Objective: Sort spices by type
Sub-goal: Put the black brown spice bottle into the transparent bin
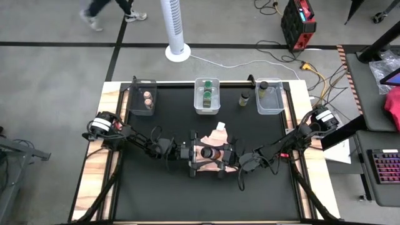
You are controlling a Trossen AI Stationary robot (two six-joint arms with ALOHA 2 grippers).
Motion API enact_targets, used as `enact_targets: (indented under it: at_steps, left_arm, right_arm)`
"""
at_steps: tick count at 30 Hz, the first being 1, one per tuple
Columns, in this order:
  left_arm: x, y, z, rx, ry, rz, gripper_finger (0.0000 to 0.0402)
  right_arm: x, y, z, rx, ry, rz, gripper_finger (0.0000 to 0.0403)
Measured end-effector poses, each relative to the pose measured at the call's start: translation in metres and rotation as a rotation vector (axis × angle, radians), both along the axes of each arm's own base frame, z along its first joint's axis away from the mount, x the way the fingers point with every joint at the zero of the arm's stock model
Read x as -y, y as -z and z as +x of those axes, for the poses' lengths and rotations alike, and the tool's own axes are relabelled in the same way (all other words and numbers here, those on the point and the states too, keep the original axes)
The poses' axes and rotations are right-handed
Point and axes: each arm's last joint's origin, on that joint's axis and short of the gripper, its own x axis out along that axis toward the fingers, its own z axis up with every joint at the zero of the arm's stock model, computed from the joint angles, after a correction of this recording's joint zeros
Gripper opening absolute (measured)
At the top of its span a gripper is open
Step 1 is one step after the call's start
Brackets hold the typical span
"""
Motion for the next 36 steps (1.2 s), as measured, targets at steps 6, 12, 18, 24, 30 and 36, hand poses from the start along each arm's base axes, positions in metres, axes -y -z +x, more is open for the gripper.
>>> enact_targets:
  at_steps: [6, 12, 18, 24, 30, 36]
  left_arm:
    - [0.0001, 0.0019, 0.0004, -0.019, 0.000, 0.005, 0.0252]
    - [0.0001, 0.0031, 0.0005, -0.029, 0.000, 0.008, 0.0252]
    - [0.0001, 0.0028, 0.0008, -0.027, -0.003, 0.019, 0.0234]
    - [-0.0003, 0.0029, 0.0011, -0.028, -0.008, 0.010, 0.0181]
    - [-0.0011, 0.0033, 0.0013, -0.034, -0.032, 0.005, 0.0181]
    - [-0.0013, 0.0062, 0.0010, -0.059, -0.036, 0.012, 0.0187]
  right_arm:
    - [0.0000, -0.0001, 0.0000, 0.000, -0.001, -0.002, 0.0157]
    - [0.0000, -0.0002, 0.0000, -0.003, -0.002, -0.011, 0.0157]
    - [-0.0001, -0.0002, 0.0000, -0.003, -0.003, -0.011, 0.0157]
    - [-0.0002, -0.0002, -0.0001, -0.004, -0.007, -0.011, 0.0190]
    - [0.0003, -0.0003, -0.0001, 0.005, 0.007, 0.012, 0.0239]
    - [0.0013, 0.0020, -0.0020, -0.021, 0.020, 0.056, 0.0266]
